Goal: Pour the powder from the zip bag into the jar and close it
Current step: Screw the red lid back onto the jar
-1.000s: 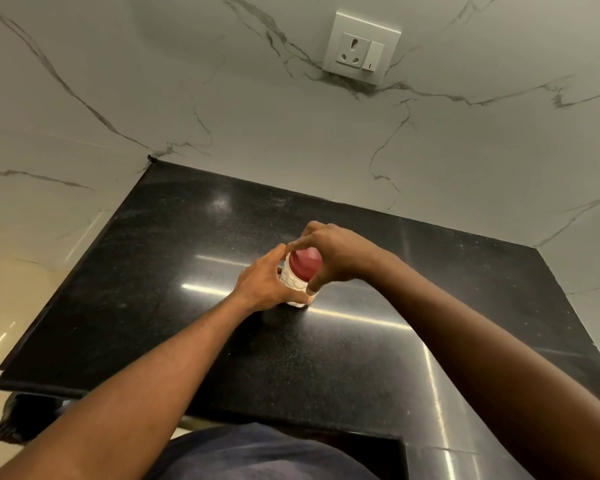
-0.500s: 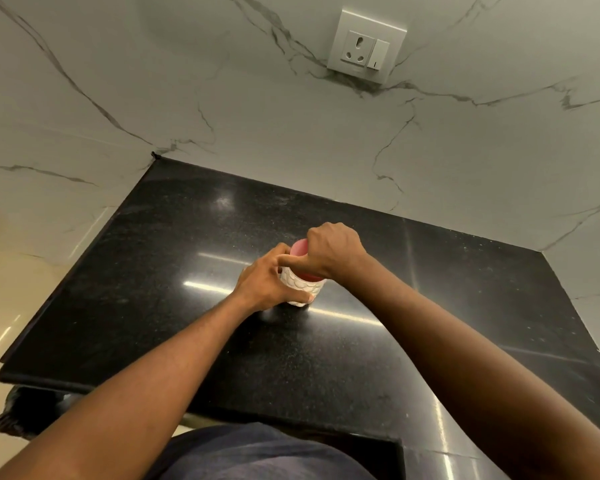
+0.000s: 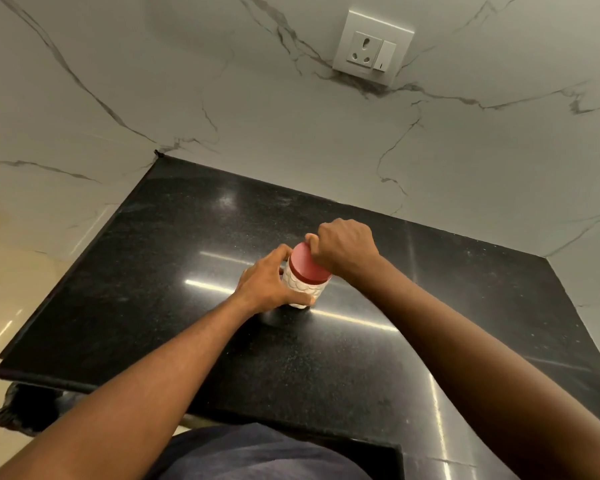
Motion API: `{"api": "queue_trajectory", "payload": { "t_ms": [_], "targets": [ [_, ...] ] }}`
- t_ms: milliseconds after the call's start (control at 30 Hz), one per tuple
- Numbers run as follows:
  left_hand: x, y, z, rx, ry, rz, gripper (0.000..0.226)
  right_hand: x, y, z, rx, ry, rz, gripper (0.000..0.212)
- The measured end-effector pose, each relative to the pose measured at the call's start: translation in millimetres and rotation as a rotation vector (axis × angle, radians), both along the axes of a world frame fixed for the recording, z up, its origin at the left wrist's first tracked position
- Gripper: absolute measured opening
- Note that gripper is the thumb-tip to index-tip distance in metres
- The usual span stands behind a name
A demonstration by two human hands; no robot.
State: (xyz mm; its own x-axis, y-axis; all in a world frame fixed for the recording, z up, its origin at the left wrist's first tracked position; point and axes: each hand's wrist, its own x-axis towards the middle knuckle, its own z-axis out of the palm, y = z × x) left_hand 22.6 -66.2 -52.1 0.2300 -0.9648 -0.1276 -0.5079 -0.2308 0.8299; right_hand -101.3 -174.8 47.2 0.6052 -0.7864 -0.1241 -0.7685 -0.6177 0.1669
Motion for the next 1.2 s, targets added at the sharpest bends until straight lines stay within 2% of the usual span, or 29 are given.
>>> {"api": "queue_trajectory", "payload": {
  "t_ms": [33, 67, 100, 133, 167, 200, 267, 367, 467, 533, 567, 633, 667, 733, 800, 900, 967, 1033, 1067, 1100, 1133, 1167, 1200],
  "targets": [
    [0, 0, 0, -0.005, 0.002, 0.005, 0.088, -3, -2, 4, 0.143, -0.026, 0.065, 0.037],
    [0, 1, 1, -0.008, 0.001, 0.004, 0.089, -4, -3, 11, 0.351, -0.039, 0.136, 0.035],
    [-1, 1, 1, -0.012, -0.006, -0.002, 0.090, -5, -1, 17, 0.519, -0.015, 0.206, 0.052],
    [-1, 1, 2, -0.017, -0.012, -0.009, 0.089, -7, 3, 18, 0.581, 0.036, 0.268, 0.066],
    [-1, 1, 2, -0.020, -0.015, -0.014, 0.086, -10, 7, 17, 0.537, 0.076, 0.304, 0.071],
    [-1, 1, 3, -0.019, -0.017, -0.017, 0.084, -11, 9, 14, 0.440, 0.073, 0.326, 0.067],
    [-2, 1, 3, -0.019, -0.018, -0.010, 0.085, -7, 7, 6, 0.192, 0.001, 0.245, 0.046],
    [-2, 2, 4, -0.015, -0.011, -0.004, 0.085, -2, 5, -5, -0.030, -0.055, -0.021, 0.065],
    [-2, 1, 6, 0.006, -0.004, -0.015, 0.085, -14, 2, -16, -0.143, -0.107, -0.030, 0.058],
    [-1, 1, 8, 0.011, -0.002, -0.016, 0.085, -27, -3, -17, -0.063, -0.199, 0.051, 0.040],
    [-1, 1, 8, 0.007, 0.002, -0.020, 0.086, -32, -5, -15, 0.103, -0.224, 0.116, 0.037],
    [-1, 2, 8, -0.005, 0.005, -0.021, 0.088, -35, -2, -7, 0.492, -0.216, 0.254, 0.066],
    [-1, 2, 8, -0.010, 0.000, -0.019, 0.087, -36, 0, -6, 0.551, -0.182, 0.291, 0.075],
    [-2, 2, 8, -0.011, -0.008, -0.019, 0.084, -34, 3, -7, 0.405, -0.113, 0.321, 0.079],
    [-3, 1, 9, 0.000, -0.015, -0.031, 0.084, -24, 2, -8, 0.158, -0.083, 0.247, 0.064],
    [-4, 1, 10, 0.005, -0.011, -0.033, 0.091, -2, 6, -8, -0.071, -0.068, 0.034, 0.078],
    [-4, 1, 9, 0.005, -0.013, -0.030, 0.095, -2, 3, -10, -0.146, -0.033, 0.007, 0.078],
    [-3, 1, 8, 0.002, -0.009, -0.027, 0.092, -11, -1, -10, -0.043, -0.052, 0.105, 0.068],
    [-3, 1, 8, -0.002, -0.012, -0.029, 0.091, -17, -3, -9, 0.113, -0.068, 0.171, 0.057],
    [-3, 1, 7, -0.006, -0.019, -0.031, 0.092, -20, -4, -6, 0.318, -0.050, 0.229, 0.056],
    [-3, 1, 7, -0.012, -0.029, -0.031, 0.090, -22, -3, -3, 0.447, -0.025, 0.292, 0.069],
    [-3, 1, 6, -0.019, -0.037, -0.026, 0.086, -24, -1, -2, 0.465, -0.004, 0.344, 0.079],
    [-3, 1, 6, -0.021, -0.042, -0.022, 0.083, -26, 1, -3, 0.400, -0.001, 0.367, 0.081]
  ]
}}
